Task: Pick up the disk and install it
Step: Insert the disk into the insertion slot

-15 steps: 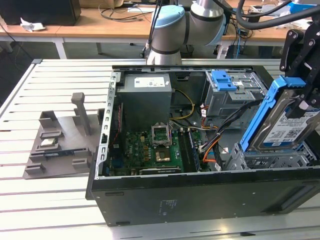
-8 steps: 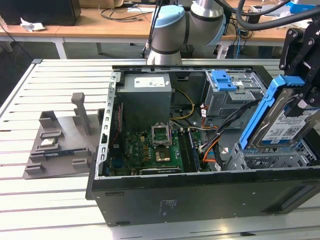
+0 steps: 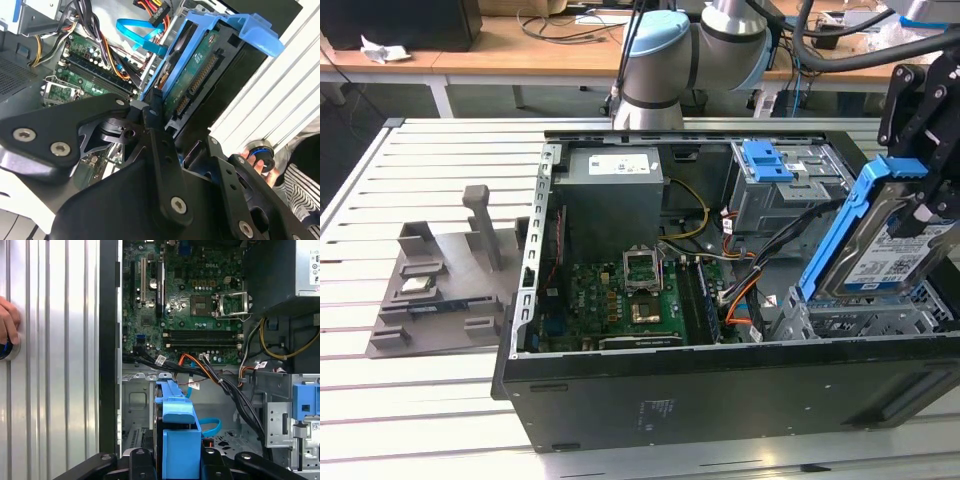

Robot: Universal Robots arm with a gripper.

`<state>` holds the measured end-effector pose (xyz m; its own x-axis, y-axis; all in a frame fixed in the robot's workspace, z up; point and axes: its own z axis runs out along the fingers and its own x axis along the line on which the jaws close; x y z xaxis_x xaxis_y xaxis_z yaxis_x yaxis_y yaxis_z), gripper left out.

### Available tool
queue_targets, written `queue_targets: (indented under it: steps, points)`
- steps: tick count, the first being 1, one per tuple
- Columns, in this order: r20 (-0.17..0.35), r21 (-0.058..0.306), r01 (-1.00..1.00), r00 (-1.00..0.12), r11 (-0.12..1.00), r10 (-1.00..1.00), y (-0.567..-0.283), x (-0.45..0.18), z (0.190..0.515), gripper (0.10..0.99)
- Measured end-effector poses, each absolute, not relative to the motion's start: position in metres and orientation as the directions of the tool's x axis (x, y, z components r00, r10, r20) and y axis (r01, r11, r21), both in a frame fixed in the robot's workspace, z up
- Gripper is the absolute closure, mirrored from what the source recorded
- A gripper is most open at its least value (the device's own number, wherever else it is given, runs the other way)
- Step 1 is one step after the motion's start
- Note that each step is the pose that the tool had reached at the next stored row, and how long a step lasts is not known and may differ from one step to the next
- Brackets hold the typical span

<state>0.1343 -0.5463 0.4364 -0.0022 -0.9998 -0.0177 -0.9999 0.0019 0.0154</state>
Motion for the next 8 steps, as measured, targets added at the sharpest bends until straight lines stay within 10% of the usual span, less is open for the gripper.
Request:
queue_targets:
  steps: [8]
  points:
    - [-0.015,0.016,-1.0,-0.002,0.002,-1.0,-0.546,0.134,0.42,0.718]
